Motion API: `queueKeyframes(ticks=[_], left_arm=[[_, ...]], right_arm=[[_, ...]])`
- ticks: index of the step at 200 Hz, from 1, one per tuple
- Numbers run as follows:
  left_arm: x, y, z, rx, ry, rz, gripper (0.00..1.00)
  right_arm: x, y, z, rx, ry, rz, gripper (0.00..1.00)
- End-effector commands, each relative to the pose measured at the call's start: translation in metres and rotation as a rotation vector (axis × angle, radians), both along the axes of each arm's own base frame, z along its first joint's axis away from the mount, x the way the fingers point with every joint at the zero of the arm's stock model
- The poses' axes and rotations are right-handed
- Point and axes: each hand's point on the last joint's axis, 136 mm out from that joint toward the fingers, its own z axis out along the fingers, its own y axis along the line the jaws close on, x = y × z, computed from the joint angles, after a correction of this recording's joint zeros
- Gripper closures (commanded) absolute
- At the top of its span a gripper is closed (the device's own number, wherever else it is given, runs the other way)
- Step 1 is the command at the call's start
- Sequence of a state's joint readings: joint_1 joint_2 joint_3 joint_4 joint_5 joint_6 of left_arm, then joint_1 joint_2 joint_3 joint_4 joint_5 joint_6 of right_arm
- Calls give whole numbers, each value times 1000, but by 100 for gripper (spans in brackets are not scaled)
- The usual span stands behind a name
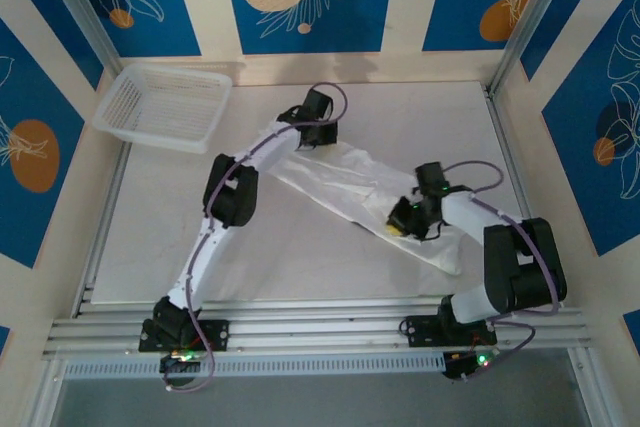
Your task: Fold the inside-out t-shirt
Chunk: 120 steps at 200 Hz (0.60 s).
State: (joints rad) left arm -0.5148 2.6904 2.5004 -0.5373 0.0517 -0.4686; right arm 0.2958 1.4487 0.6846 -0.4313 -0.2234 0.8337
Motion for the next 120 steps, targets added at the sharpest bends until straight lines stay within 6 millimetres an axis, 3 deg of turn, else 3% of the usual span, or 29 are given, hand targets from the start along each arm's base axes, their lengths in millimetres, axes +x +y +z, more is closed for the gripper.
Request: queueKeyframes(ticks=[1, 23, 31, 41, 60, 79, 97, 120], left_arm=[[0, 8, 45, -24, -11, -35, 99], [-20, 18, 97, -41, -54, -47, 91], [-31, 27, 108, -38, -65, -32, 91], [-46, 42, 117, -26, -73, 0, 92], [-82, 66, 105, 7, -24, 46, 100], [-113, 81, 79, 33, 42, 60, 100], [-133, 85, 51, 30, 119, 70, 100], [-144, 84, 16, 35, 218, 83, 100]], right_arm=[[-30, 50, 12, 133, 81, 112, 100], [-24, 63, 53, 155, -74, 187, 100], [-17, 53, 64, 113, -163, 163, 100], [-6, 22, 66, -5, -259, 61, 100], [9, -57, 61, -187, -315, -243, 100], [17, -117, 51, -238, -254, -438, 100], [22, -143, 35, -258, -166, -469, 100], [25, -152, 15, -278, -79, -441, 100]])
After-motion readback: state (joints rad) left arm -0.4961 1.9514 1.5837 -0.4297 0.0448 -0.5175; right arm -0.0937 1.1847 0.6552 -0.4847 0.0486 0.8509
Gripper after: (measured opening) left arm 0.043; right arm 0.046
